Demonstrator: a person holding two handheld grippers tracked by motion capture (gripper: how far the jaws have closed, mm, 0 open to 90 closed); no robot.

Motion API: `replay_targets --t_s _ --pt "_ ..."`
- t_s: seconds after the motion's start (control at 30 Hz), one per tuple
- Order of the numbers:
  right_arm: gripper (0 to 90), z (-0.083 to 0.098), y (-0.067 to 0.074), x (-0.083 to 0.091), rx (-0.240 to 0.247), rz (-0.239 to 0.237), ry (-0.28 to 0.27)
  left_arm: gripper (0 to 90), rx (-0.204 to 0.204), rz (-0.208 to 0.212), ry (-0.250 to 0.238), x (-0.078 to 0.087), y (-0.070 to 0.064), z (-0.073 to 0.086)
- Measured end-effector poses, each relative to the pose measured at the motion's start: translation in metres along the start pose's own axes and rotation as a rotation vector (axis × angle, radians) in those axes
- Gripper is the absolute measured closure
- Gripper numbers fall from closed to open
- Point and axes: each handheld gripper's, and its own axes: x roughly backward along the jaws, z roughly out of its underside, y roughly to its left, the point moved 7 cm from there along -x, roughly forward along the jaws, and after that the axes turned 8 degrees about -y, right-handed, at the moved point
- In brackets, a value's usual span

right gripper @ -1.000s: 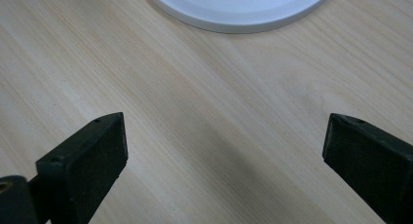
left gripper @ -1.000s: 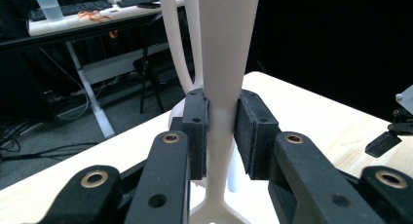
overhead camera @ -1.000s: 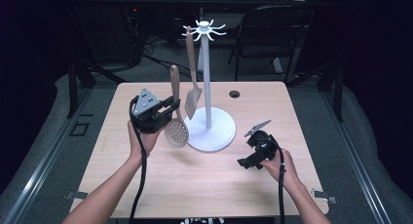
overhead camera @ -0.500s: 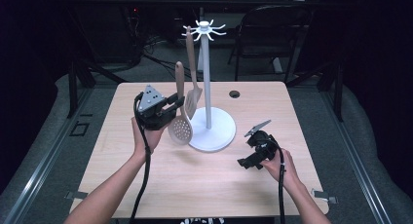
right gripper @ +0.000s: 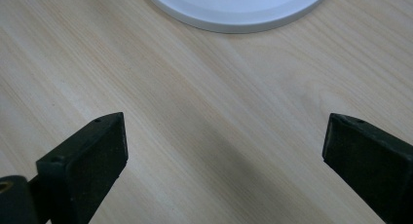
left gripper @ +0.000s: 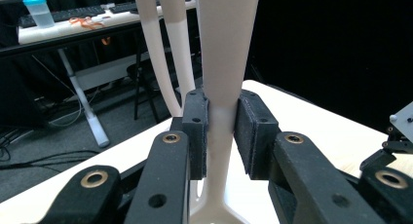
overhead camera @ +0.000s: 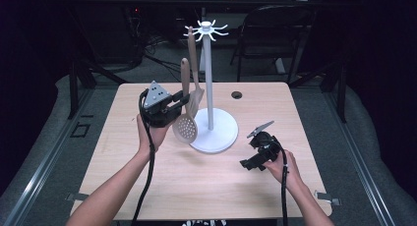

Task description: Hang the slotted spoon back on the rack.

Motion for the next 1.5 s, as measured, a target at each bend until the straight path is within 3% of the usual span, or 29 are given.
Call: replay_targets --t_s 0.8,1.5 --pt "2.3 0.000 0.001 0.000 -0.005 -0.006 -0.001 75.6 0.041 0.017 -0.020 -0.019 -0.003 -0.030" --pt "2.3 0.000 0.001 -0.001 -0.002 -0.002 -0.002 75.6 0.036 -0.051 0.004 -0.033 -0.001 -0.040"
